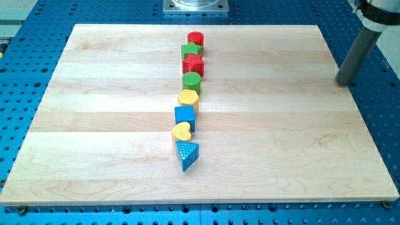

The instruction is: Move the yellow hexagon slightly to the left

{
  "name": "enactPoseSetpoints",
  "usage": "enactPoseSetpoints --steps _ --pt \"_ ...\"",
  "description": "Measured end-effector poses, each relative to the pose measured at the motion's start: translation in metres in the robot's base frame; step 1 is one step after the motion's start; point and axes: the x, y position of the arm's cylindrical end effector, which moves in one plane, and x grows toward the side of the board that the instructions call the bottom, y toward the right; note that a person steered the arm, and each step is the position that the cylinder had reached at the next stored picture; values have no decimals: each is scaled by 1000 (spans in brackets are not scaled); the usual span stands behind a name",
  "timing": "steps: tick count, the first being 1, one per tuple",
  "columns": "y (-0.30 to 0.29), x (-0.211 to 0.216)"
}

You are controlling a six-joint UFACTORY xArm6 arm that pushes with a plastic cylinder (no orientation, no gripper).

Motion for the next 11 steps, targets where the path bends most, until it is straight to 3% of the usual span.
enactPoseSetpoints --steps 2,5,6,7,9,11 --pt "0 16" --pt "-51 22" --pt "-159 34" --pt "-189 71" --pt "-298 79" --pt "-338 69"
